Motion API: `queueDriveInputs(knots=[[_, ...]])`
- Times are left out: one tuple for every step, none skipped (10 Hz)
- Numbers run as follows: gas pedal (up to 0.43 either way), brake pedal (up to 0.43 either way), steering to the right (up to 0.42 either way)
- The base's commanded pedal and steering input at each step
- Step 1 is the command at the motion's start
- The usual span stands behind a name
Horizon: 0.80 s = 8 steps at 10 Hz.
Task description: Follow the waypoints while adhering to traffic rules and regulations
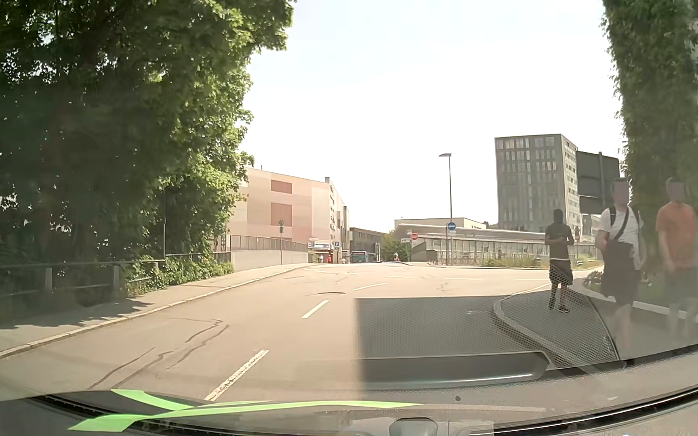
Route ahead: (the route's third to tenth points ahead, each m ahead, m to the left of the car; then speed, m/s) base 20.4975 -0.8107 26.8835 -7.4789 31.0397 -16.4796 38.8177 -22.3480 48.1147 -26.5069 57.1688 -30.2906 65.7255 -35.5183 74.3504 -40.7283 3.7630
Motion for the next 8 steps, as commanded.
queueDriveInputs(knots=[[0.059, 0.000, 0.015], [0.059, 0.000, 0.016], [0.059, 0.000, 0.016], [0.059, 0.000, 0.018], [0.059, 0.000, 0.019], [0.059, 0.000, 0.023], [0.059, 0.000, 0.027], [0.047, 0.000, 0.026]])
